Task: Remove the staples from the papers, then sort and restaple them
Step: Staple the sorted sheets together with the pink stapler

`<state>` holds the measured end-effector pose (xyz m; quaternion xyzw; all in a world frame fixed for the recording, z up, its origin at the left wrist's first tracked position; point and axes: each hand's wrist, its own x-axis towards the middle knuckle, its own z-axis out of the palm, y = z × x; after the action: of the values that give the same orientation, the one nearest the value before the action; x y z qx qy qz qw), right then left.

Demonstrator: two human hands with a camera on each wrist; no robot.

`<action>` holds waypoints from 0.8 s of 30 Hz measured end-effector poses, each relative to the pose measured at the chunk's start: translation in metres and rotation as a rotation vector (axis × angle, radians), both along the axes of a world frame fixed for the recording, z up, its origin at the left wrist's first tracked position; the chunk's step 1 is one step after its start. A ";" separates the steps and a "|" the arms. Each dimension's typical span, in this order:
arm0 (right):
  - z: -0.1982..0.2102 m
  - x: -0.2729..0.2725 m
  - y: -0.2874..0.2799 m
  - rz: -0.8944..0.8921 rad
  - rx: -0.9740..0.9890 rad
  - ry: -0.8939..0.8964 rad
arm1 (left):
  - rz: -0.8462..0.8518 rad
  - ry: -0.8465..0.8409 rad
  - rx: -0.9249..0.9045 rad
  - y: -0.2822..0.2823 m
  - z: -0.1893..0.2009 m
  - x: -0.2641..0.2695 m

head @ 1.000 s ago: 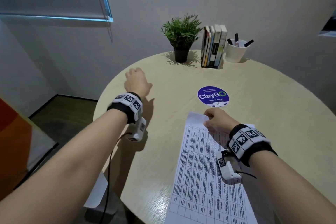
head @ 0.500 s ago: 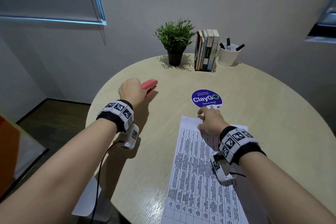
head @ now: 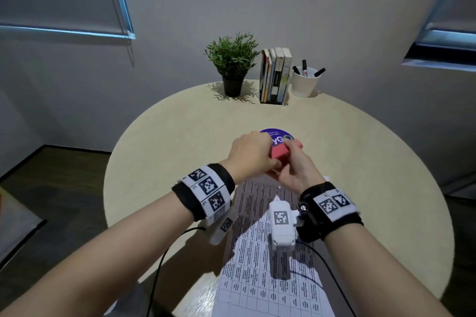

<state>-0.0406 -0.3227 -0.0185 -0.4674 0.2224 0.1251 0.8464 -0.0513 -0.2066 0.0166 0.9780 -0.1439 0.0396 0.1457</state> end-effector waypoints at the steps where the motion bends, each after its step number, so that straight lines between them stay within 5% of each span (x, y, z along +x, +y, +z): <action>1: -0.005 -0.002 -0.004 -0.031 0.003 0.046 | -0.040 0.082 -0.026 0.000 0.000 0.001; 5: -0.023 -0.007 -0.022 -0.113 0.038 0.141 | 0.013 0.148 -0.228 0.027 -0.001 0.019; 10: -0.035 -0.012 -0.023 -0.122 0.013 0.173 | 0.028 0.235 0.031 0.057 -0.035 0.025; 24: -0.040 -0.009 -0.018 -0.132 -0.056 0.170 | -0.127 0.153 0.151 0.051 -0.043 0.009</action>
<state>-0.0499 -0.3412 -0.0589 -0.4628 0.3269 0.1021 0.8177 -0.0420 -0.1558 -0.0263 0.9752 -0.1967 -0.0556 0.0842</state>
